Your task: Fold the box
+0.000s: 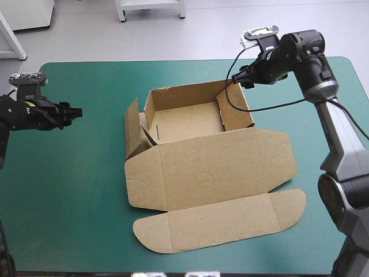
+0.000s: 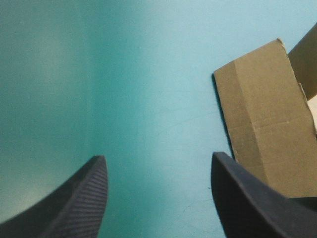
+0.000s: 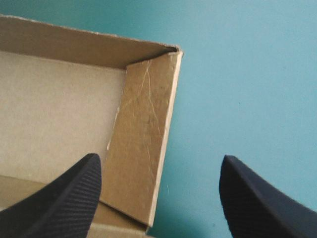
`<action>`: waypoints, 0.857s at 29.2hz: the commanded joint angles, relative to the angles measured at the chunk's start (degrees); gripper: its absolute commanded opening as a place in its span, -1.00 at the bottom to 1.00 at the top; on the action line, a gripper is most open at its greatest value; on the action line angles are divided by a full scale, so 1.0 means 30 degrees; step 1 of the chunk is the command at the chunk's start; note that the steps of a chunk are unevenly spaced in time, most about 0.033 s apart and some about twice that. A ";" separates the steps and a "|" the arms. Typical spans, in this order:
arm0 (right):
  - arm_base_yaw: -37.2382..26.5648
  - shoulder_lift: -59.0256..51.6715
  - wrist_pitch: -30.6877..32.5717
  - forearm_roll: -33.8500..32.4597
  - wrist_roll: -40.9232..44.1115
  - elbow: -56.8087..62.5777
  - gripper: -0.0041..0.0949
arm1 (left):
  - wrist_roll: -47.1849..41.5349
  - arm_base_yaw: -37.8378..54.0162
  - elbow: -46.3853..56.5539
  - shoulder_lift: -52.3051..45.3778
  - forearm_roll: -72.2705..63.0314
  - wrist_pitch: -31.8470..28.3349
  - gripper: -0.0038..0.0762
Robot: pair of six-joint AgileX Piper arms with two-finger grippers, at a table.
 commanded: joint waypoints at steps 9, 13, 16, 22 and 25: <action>0.3921 -0.5751 -0.2952 -0.5400 0.3269 0.7540 0.20 | 0.0638 -0.0123 -0.0494 -0.0661 -0.1245 -0.0836 0.20; 0.2857 -0.4644 -0.4910 -0.5479 0.3144 0.7044 0.27 | 0.0766 -0.0123 -0.0494 -0.0661 -0.1592 -0.0836 0.20; 0.1598 -0.3237 -0.4520 -0.3823 0.2313 0.5851 0.29 | 0.1211 -0.0123 -0.0494 -0.0661 -0.2238 -0.0836 0.20; 0.0195 -0.0314 -0.3480 -0.1446 0.0850 0.3281 0.29 | 0.1573 -0.0123 -0.0494 -0.0661 -0.2878 -0.0948 0.20; 0.0195 0.0766 -0.3262 -0.1193 0.0614 0.2313 0.29 | 0.1618 -0.0123 -0.0494 -0.0661 -0.2954 -0.0976 0.20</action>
